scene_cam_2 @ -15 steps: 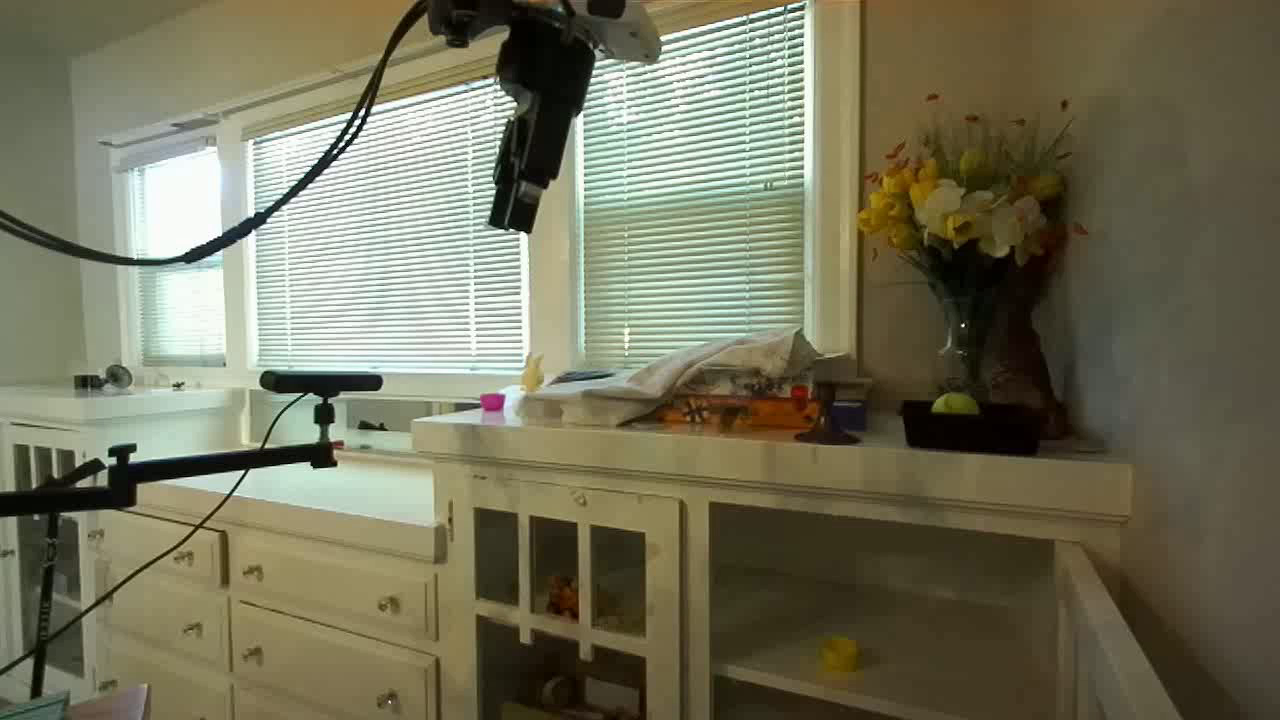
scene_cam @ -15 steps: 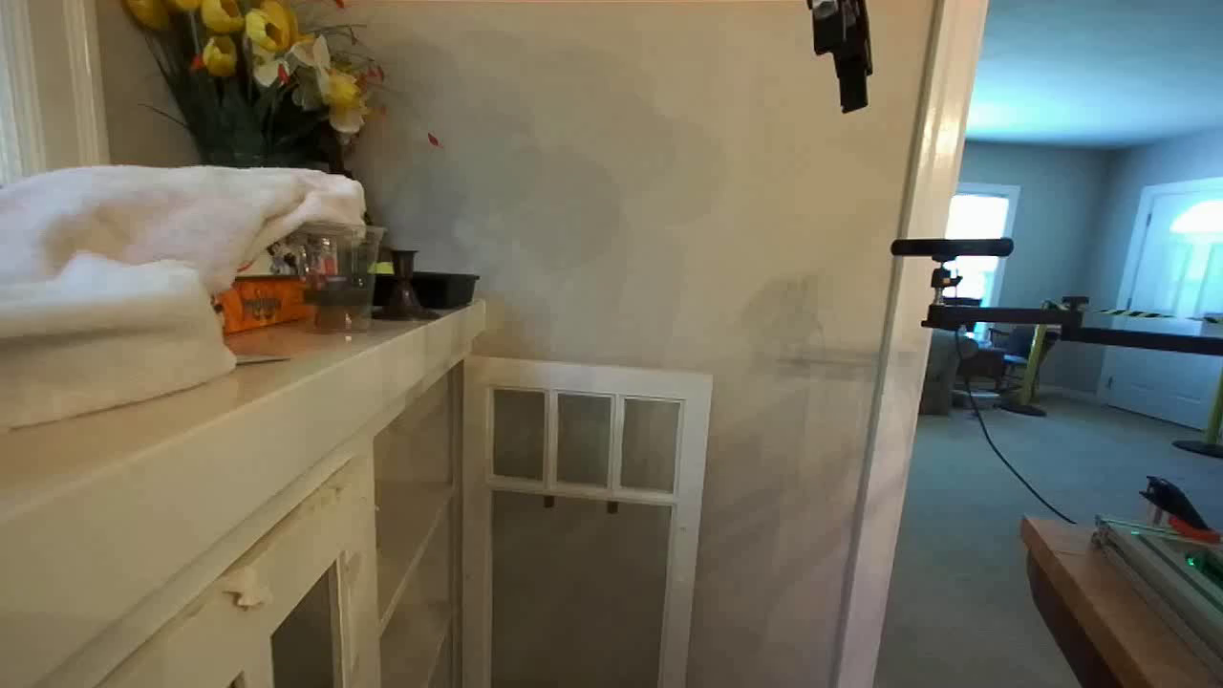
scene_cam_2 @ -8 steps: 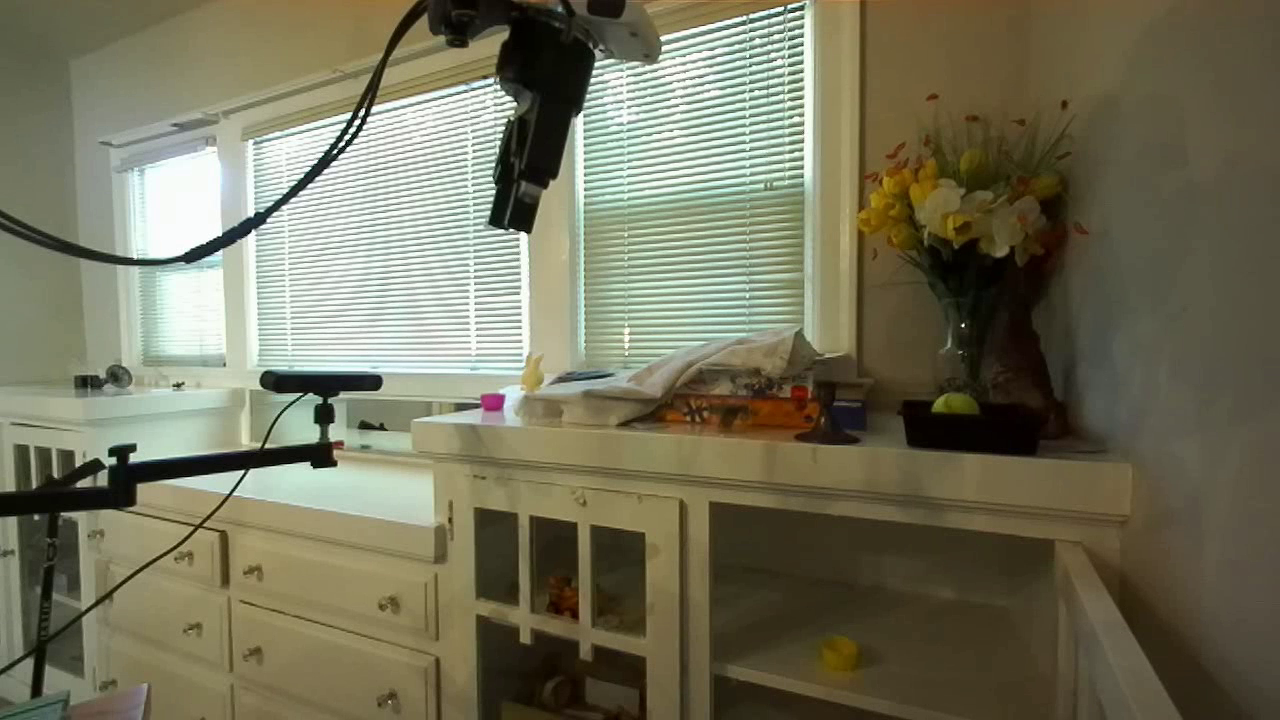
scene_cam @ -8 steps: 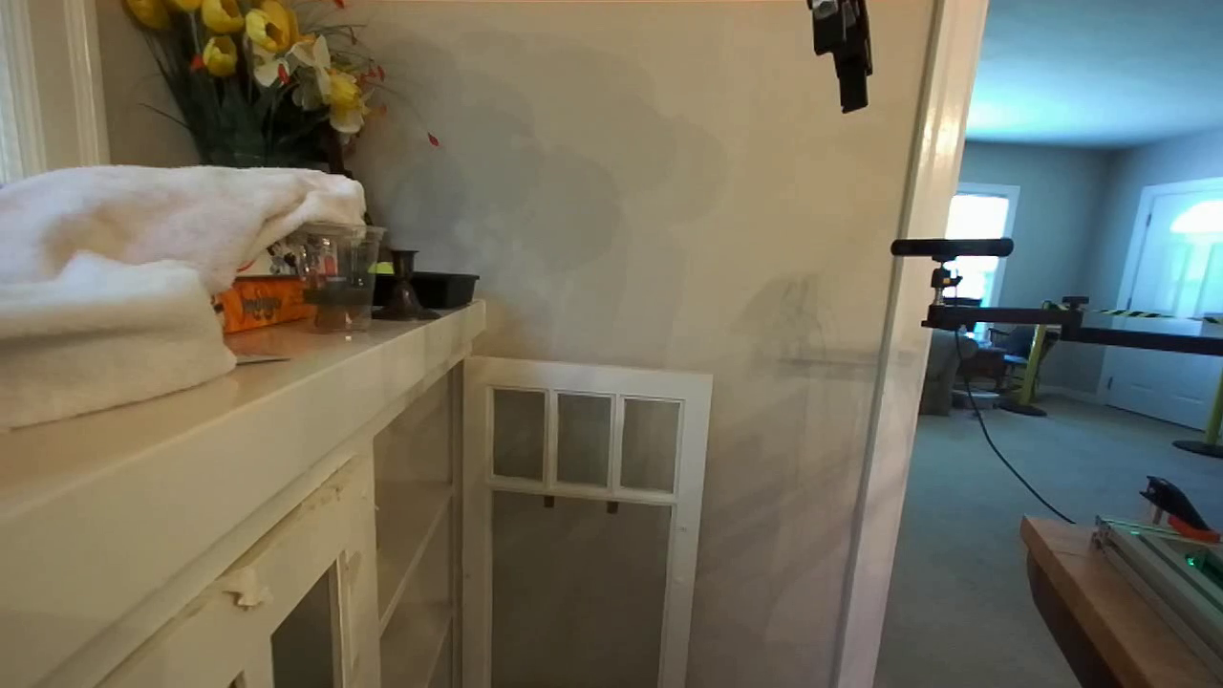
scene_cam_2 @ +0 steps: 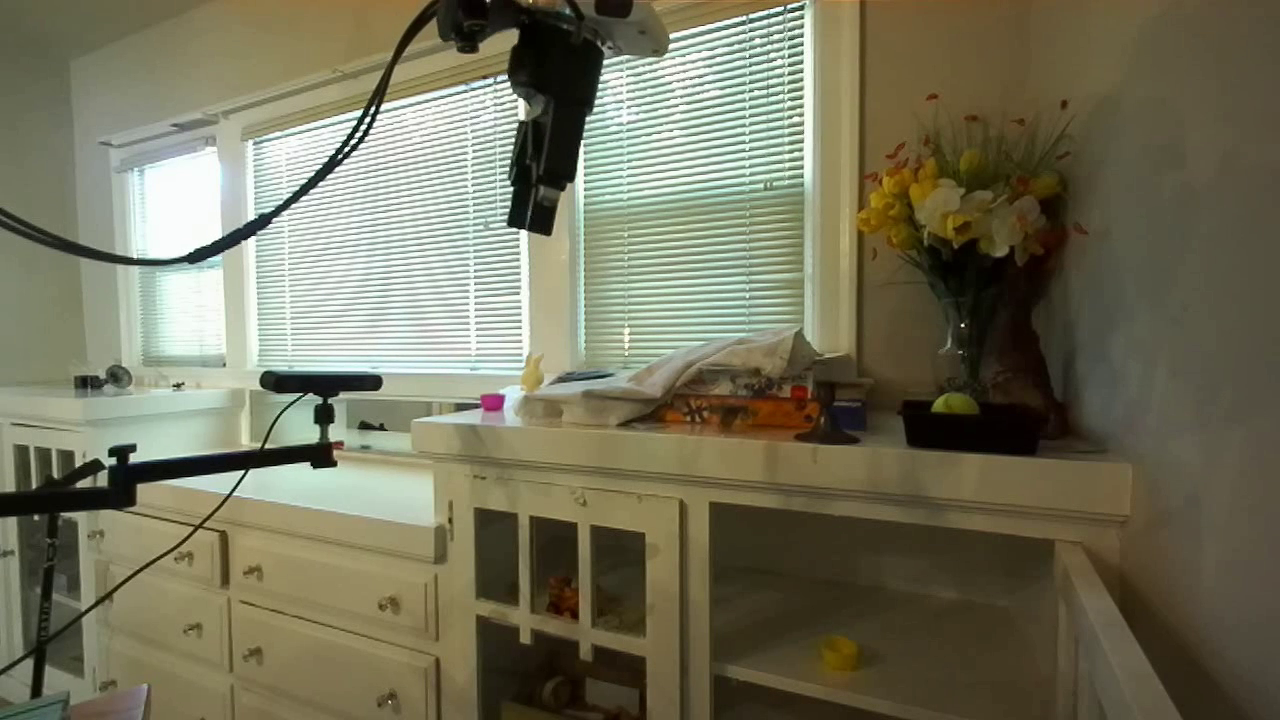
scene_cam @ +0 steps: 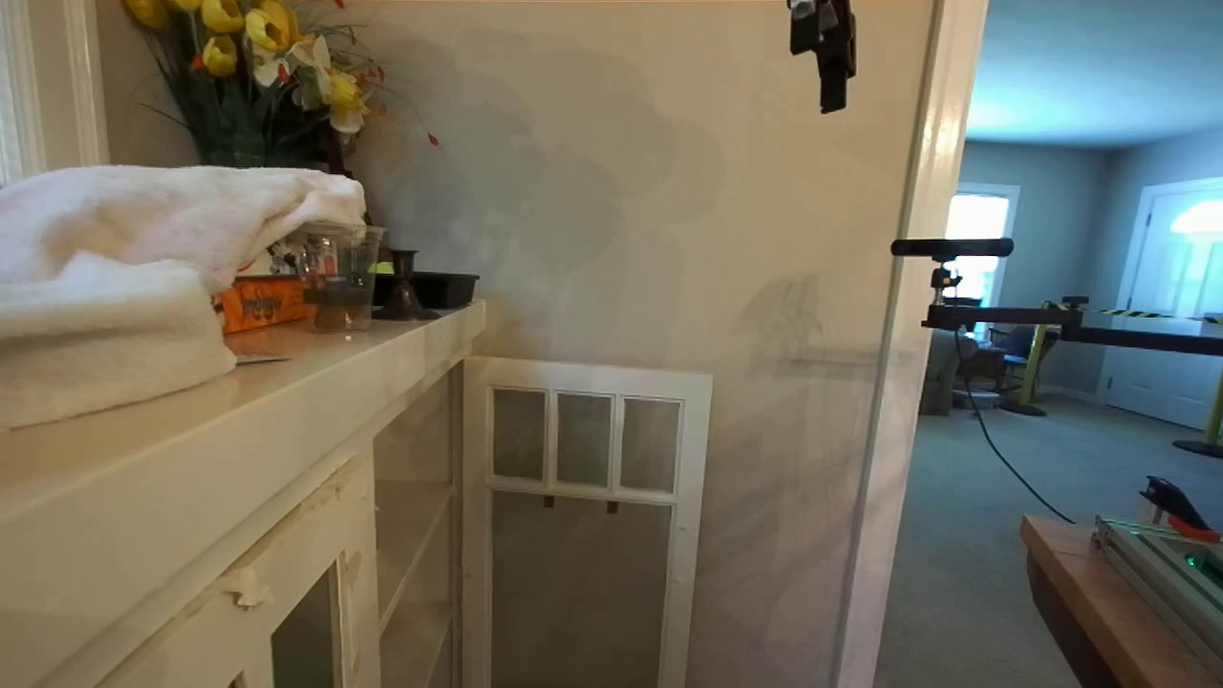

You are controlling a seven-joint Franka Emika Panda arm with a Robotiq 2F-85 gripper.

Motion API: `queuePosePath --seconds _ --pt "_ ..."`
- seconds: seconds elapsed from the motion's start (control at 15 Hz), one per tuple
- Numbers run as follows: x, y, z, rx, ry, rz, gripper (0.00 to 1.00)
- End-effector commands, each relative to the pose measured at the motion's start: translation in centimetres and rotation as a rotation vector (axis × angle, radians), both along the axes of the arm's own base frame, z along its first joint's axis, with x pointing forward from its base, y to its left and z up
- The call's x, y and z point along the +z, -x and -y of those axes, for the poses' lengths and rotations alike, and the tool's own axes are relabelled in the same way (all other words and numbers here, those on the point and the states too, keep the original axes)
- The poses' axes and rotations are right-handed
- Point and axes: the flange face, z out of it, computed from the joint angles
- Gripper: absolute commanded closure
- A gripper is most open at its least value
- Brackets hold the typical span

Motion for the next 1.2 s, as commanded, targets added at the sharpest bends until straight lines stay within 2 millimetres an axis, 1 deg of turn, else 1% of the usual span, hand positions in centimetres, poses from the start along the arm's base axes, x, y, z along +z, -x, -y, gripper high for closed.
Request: queuePosePath --seconds 0.0,0.13,0.27,0.4,0.6,0.87,1.13 --pt "-0.1 -1.5 0.7 -0.058 -0.084 0.112 0.0" --pt "-0.2 -2.7 0.9 -0.087 -0.108 0.192 0.0" --pt "-0.6 -4.6 0.9 -0.119 -0.128 0.275 0.0" --pt "-1.3 -6.3 0.9 -0.144 -0.141 0.338 0.0" --pt "-2.6 -9.5 0.5 -0.171 -0.15 0.406 0.0" --pt "-5.4 -14.0 -1.5 -0.176 -0.15 0.413 0.0" --pt "-8.5 -19.6 -3.5 -0.174 -0.139 0.469 0.0"
